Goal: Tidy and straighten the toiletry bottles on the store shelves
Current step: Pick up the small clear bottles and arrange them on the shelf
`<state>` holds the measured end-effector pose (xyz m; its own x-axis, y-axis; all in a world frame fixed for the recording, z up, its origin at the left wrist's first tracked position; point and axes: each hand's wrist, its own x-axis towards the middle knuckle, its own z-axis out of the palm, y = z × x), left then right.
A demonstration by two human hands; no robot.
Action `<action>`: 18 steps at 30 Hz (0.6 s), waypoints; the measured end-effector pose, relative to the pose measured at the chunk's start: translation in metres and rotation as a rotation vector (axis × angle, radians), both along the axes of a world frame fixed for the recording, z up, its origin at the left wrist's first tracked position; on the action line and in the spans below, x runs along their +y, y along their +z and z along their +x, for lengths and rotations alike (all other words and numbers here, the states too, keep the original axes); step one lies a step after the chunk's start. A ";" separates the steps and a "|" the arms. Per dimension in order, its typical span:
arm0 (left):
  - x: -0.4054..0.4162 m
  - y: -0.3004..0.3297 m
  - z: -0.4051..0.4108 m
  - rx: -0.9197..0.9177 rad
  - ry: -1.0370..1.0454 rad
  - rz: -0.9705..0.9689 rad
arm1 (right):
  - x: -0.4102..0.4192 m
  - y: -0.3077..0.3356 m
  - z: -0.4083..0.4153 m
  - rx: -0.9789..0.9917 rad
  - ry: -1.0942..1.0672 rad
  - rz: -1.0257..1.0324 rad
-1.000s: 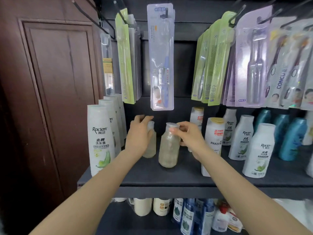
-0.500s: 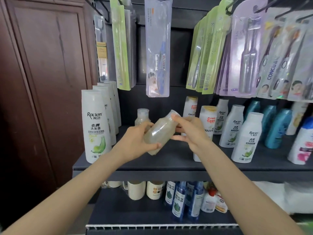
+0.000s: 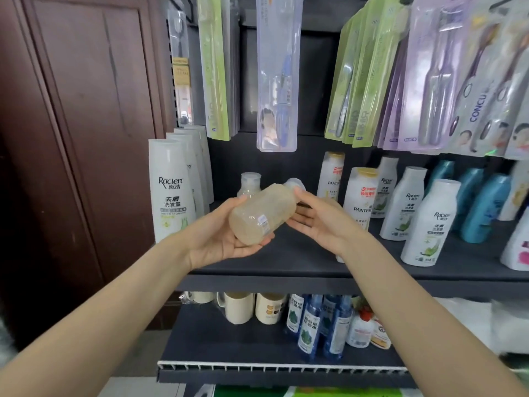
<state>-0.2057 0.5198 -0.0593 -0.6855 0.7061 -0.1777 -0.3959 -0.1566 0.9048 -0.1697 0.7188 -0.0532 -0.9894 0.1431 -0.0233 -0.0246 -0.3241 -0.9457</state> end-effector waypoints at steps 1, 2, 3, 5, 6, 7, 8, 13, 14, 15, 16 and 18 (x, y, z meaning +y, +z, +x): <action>-0.001 0.001 0.000 -0.023 -0.011 0.008 | 0.000 0.001 0.000 -0.018 0.000 -0.010; -0.002 0.001 -0.001 -0.024 -0.023 0.005 | 0.001 0.002 -0.001 -0.036 0.003 -0.010; -0.003 0.002 -0.001 -0.006 -0.029 -0.015 | 0.001 0.002 -0.001 -0.054 0.007 -0.005; -0.002 0.001 -0.001 0.101 0.006 -0.113 | 0.001 0.001 -0.002 -0.081 0.012 0.004; -0.001 0.001 -0.002 0.192 0.048 -0.188 | 0.001 0.001 -0.002 -0.094 0.011 0.011; 0.000 0.000 -0.002 0.293 0.098 -0.261 | 0.002 0.000 -0.002 -0.110 0.007 0.023; 0.003 0.000 -0.002 0.389 0.145 -0.319 | 0.002 0.001 -0.002 -0.131 -0.002 0.041; 0.013 -0.003 0.005 1.025 0.361 -0.651 | 0.009 0.004 -0.003 -0.093 0.005 0.048; 0.015 -0.005 0.005 1.121 0.402 -0.677 | 0.009 0.004 -0.003 -0.053 0.011 0.013; 0.017 -0.007 0.004 1.187 0.438 -0.681 | 0.009 0.004 -0.004 -0.014 0.014 -0.022; 0.019 -0.010 0.003 1.241 0.469 -0.677 | 0.007 0.003 -0.006 0.020 0.011 -0.057; 0.022 -0.015 -0.002 1.360 0.519 -0.683 | 0.004 0.001 -0.008 0.051 -0.021 -0.116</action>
<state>-0.2073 0.5414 -0.0744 -0.7187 0.4062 0.5643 0.6855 0.5499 0.4772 -0.1774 0.7224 -0.0525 -0.9866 0.1630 0.0089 -0.0792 -0.4303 -0.8992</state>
